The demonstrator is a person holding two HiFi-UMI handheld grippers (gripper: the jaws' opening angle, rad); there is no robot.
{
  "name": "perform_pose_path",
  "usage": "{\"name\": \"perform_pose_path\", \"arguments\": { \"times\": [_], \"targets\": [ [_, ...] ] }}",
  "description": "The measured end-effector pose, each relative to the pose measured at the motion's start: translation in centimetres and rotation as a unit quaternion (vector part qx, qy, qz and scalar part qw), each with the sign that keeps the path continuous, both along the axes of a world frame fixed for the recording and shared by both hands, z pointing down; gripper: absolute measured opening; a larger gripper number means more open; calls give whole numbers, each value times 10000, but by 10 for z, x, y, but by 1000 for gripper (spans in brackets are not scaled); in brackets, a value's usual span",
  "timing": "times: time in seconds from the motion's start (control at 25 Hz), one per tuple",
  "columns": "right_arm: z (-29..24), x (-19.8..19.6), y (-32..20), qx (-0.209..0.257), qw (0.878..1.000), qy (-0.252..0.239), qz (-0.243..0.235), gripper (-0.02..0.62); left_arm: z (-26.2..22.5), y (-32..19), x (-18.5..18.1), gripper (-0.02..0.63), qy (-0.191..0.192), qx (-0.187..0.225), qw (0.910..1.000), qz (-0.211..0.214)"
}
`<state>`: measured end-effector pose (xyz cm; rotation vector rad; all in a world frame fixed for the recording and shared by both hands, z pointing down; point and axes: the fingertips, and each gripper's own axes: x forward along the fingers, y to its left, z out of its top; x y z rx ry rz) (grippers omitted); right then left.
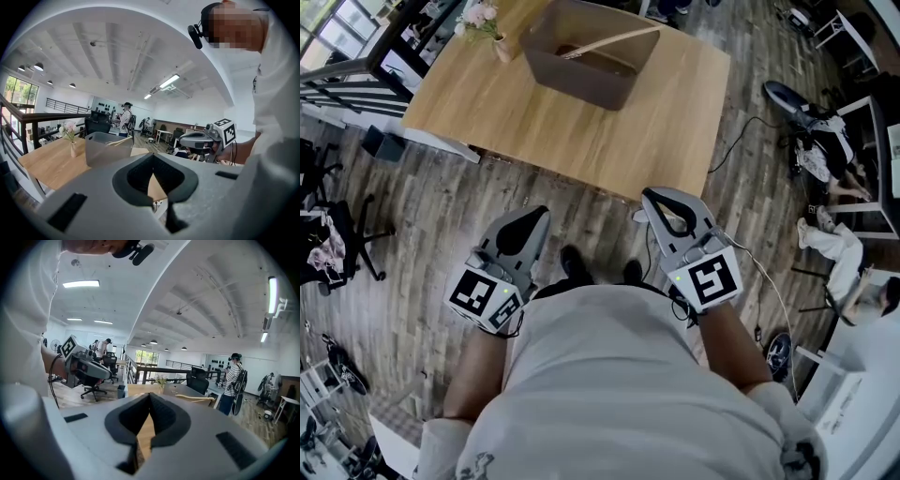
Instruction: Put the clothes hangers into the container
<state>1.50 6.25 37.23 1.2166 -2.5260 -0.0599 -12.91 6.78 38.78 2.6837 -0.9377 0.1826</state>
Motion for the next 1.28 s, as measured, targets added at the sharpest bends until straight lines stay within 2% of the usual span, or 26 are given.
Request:
{"name": "perform_pose_path", "arguments": {
  "times": [0.64, 0.96, 1.28],
  "targets": [
    [-6, 104, 75, 156, 9977, -76, -662, 6, -15, 81, 106, 6, -33, 303, 9976, -616],
    [-3, 119, 116, 167, 9920, -41, -1248, 6, -18, 112, 139, 6, -56, 474, 9955, -825],
    [-2, 132, 135, 97, 9906, -290, -1334, 6, -20, 129, 159, 6, -12, 529, 9941, -944]
  ]
}}
